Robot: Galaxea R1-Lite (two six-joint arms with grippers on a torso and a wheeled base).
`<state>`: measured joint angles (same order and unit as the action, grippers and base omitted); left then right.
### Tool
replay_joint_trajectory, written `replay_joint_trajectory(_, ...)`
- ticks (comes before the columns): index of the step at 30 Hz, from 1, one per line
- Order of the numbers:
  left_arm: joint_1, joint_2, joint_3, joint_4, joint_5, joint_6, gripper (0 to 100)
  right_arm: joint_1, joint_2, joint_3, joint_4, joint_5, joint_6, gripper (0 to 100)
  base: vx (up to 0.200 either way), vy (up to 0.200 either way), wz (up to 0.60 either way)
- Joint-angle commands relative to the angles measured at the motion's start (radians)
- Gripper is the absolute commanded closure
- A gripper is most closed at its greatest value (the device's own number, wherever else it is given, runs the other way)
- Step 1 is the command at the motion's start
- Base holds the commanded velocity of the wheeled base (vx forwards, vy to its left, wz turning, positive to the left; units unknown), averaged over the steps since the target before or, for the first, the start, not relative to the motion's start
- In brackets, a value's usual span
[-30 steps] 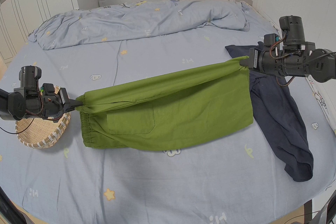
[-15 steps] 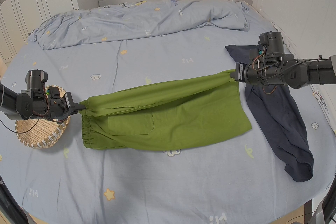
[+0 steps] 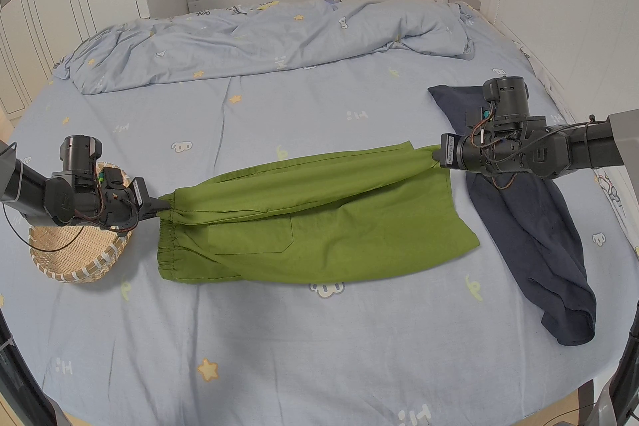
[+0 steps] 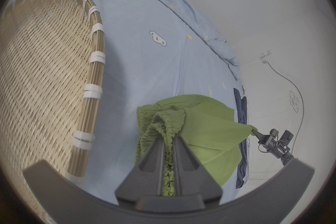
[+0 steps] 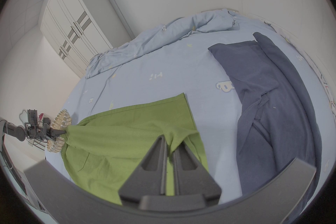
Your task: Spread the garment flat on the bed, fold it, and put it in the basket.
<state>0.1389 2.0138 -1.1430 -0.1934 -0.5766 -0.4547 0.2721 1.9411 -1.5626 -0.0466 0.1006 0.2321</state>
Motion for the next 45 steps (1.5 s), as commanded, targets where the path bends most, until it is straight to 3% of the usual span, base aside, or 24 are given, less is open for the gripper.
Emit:
replay_joint_trajectory(1, -0.005, 0.009, -0.011, 0.0, 0.006, -0.001, 0, 0.002, 0.029, -0.005, -0.01, 0.002, -0.005, 0, 0.0, 0.0, 0.0)
replay_joint_trajectory(22, -0.114, -0.067, 0.026, 0.0, 0.023, -0.01, 0, -0.004, 0.042, 0.01, -0.049, 0.001, 0.006, 0, 0.0, 0.0, 0.0)
replay_joint_trajectory(27, -0.145, 0.046, -0.115, -0.006, 0.029, -0.07, 0, -0.014, 0.039, 0.015, -0.049, 0.002, 0.007, 0, 0.0, 0.0, 0.0)
replay_joint_trajectory(30, -0.137, 0.12, -0.281, -0.012, 0.067, -0.205, 0, -0.024, 0.033, 0.018, -0.049, 0.002, 0.007, 0, 0.0, 0.0, 0.0)
replay_joint_trajectory(33, -0.136, 0.125, -0.294, -0.012, 0.07, -0.216, 0, -0.025, 0.032, 0.018, -0.049, 0.002, 0.007, 0, 0.0, 0.0, 0.0)
replay_joint_trajectory(34, -0.121, 0.177, -0.377, -0.015, 0.116, -0.269, 0, -0.04, 0.018, 0.018, -0.049, 0.004, 0.004, 0, 0.0, 0.0, 0.0)
replay_joint_trajectory(45, -0.114, 0.227, -0.4, -0.026, 0.135, -0.265, 0, -0.057, 0.016, 0.042, -0.049, 0.01, 0.009, 0, 0.0, 0.0, 0.0)
